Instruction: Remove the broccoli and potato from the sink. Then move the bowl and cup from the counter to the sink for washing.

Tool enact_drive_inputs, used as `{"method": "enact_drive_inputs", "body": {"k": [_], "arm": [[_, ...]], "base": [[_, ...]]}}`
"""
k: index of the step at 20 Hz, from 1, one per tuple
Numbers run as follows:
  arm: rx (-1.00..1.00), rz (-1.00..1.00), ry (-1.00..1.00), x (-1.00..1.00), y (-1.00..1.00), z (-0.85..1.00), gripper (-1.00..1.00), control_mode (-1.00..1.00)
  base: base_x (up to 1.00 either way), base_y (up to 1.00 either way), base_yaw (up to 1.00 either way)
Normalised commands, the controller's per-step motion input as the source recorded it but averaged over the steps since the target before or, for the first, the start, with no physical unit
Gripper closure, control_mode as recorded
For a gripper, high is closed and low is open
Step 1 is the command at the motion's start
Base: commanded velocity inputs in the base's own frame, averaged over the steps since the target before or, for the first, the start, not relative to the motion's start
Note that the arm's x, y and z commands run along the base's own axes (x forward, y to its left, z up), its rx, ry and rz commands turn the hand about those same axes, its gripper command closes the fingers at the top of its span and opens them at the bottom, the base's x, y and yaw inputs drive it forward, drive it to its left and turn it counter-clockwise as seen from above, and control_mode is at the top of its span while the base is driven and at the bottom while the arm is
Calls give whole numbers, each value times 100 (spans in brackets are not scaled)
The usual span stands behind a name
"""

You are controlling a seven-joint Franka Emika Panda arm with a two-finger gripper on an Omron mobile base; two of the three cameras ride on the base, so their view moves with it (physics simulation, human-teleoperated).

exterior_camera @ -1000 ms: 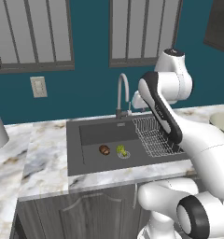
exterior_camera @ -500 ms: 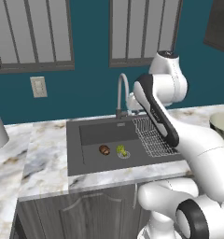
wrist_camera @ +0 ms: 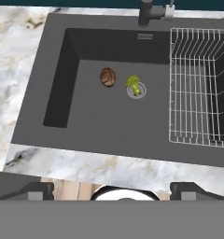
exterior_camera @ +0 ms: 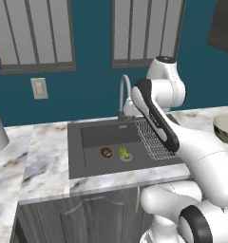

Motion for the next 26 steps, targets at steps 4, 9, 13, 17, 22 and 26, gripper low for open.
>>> {"method": "enact_drive_inputs", "body": {"k": [4,9,13,17,22,26], "arm": [[-11,0,1,0,15,-12,-100,-100],[-13,-1,0,0,16,-12,-100,-100],[-11,-3,0,0,21,-13,-100,-100],[-3,-5,0,0,21,-15,-100,-100],[0,-6,0,0,19,-15,-100,-100],[0,-7,1,1,16,-16,-100,-100]], "base": [[0,0,0],[0,0,0],[0,0,0],[0,0,0],[0,0,0],[0,0,0]]}}
